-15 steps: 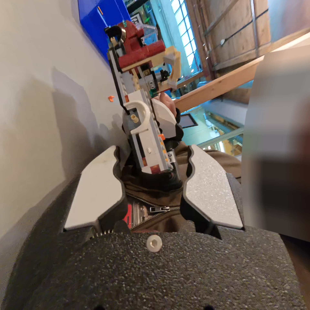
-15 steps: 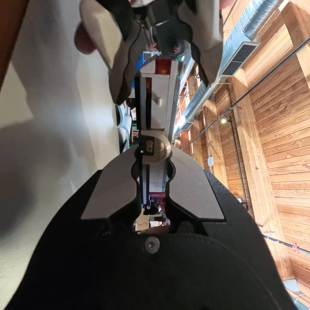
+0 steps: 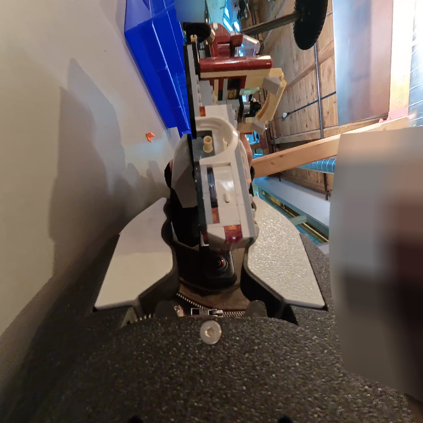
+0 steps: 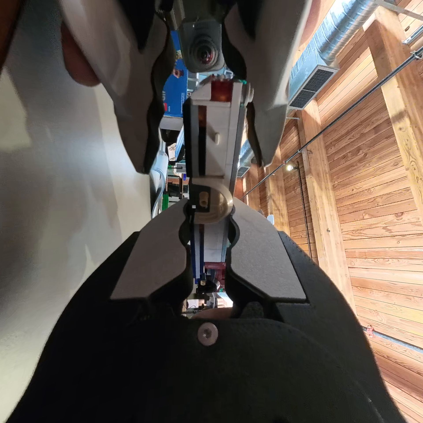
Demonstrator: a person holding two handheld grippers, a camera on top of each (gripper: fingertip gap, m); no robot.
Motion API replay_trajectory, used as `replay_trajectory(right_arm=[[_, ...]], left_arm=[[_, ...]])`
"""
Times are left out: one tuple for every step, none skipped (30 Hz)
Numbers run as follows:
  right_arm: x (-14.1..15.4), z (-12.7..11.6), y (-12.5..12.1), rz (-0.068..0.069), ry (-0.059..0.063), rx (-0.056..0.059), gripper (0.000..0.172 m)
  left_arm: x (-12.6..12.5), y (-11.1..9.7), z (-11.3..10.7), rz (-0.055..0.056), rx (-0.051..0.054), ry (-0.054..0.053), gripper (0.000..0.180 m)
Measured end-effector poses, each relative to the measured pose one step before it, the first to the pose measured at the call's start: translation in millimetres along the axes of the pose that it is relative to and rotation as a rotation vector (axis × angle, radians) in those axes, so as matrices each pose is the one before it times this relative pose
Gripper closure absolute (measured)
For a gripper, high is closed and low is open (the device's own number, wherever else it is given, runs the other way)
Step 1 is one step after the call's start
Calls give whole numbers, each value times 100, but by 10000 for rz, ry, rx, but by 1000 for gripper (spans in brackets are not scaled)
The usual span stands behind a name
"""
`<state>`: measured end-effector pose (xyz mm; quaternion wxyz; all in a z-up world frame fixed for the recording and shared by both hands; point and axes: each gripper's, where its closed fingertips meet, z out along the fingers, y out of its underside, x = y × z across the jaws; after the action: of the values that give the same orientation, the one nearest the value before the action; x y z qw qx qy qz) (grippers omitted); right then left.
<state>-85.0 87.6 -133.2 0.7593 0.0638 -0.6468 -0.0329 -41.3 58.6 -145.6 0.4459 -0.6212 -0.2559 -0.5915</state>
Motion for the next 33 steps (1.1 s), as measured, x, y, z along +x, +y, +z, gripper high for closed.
replay_trajectory(right_arm=[[1,31,43,-5,5,-24,143],[-10,19,56,2,0,-27,143],[-28,13,46,-15,-2,-30,144],[-38,-7,-1,-19,-17,-3,144],[-77,-5,-21,-13,-31,-12,144],[-93,-9,-14,-17,-45,-17,144],[-129,7,-45,-15,-49,-4,144],[-106,10,-15,-24,-49,-17,144],[-93,12,4,-25,-45,-16,143],[-76,13,4,3,-40,-5,143],[-116,11,-7,12,-75,-11,143],[-161,28,-9,2,-99,-11,143],[-176,38,0,2,-108,-10,143],[-178,54,18,8,-105,-17,143],[-127,68,52,22,-85,-31,143],[-54,66,33,39,-60,-11,143],[-29,68,46,65,-72,-15,142],[24,64,89,73,-57,-37,140],[85,68,107,53,-42,-33,138],[152,76,186,43,1,-64,135],[123,74,215,42,-56,-44,134],[56,67,294,77,-131,-56,134],[106,36,350,130,-155,-61,132],[237,8,421,202,-136,-48,133],[277,-8,481,232,-199,-51,133],[285,8,658,270,-269,-123,133],[314,18,715,346,-331,-110,133],[249,7,712,414,-454,-72,134],[252,20,824,446,-508,-120,134],[436,14,846,483,-470,-110,134],[532,-13,790,544,-512,-82,134],[579,-56,691,617,-572,-56,134],[814,-108,477,700,-507,39,134]], left_arm=[[18,-157,38,-12,177,2,118],[32,-100,47,-5,150,38,120],[67,-66,56,-2,120,70,124],[141,-125,24,17,160,124,129],[72,-124,26,19,145,77,133],[108,-129,8,63,148,85,139],[-32,-90,4,87,126,-27,143],[-193,-41,-1,117,95,-142,144],[-76,-51,14,72,88,-30,144],[-72,-29,-9,-64,40,13,144],[-95,-27,-24,-67,11,1,144],[-133,-54,-27,-19,10,-28,144],[-151,-87,-17,-29,30,-38,145],[-127,-118,-3,-31,29,-37,145],[-111,-177,10,-11,43,-37,145],[-109,-289,3,-15,78,-45,145],[-90,-394,13,-47,99,-17,145],[-57,-506,-2,-50,121,17,145],[-29,-564,6,-23,117,32,145],[-41,-603,13,34,88,-2,145],[-86,-646,23,130,54,-68,145],[-147,-654,26,181,6,-128,145],[-190,-670,37,162,-25,-156,145],[-257,-677,58,143,-35,-194,145],[-292,-669,78,131,-77,-198,146],[-293,-624,98,91,-130,-157,145],[-258,-566,124,31,-188,-96,146],[-206,-510,130,4,-212,-45,145],[-173,-431,162,18,-246,-29,145],[-144,-343,160,24,-293,-27,145],[-100,-261,144,18,-338,-5,145],[-87,-183,119,17,-345,8,145],[-66,-113,102,15,-348,21,145]])
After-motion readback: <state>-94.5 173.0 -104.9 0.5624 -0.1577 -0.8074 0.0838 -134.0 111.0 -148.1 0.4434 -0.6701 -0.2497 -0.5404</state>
